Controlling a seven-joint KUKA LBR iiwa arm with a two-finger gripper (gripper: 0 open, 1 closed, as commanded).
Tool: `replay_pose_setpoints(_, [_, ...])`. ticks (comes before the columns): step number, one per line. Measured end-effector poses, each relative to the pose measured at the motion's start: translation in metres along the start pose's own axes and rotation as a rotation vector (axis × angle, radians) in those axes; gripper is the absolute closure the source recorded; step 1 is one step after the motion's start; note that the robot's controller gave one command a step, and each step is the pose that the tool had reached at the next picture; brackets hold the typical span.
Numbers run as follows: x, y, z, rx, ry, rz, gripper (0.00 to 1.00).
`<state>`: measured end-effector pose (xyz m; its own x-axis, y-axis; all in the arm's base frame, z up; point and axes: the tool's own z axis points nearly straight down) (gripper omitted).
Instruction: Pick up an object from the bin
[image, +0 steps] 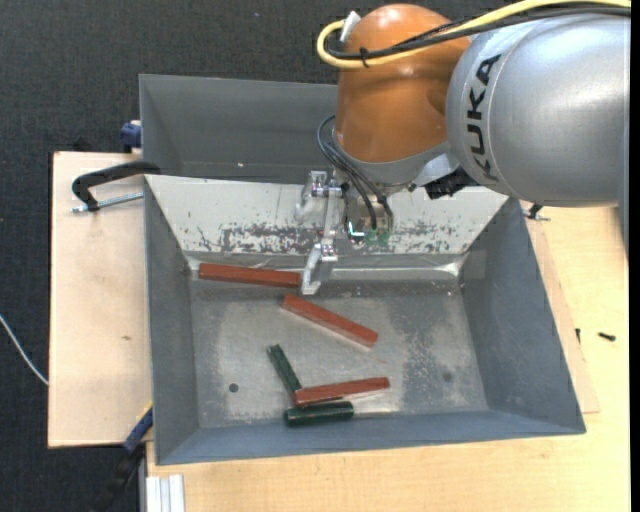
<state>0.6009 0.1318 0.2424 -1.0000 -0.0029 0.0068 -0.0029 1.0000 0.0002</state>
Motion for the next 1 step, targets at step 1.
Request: replay_pose_setpoints(1, [-0.0015,-0.0007,-0.0047,-0.001,-0.008,0.002,0.00])
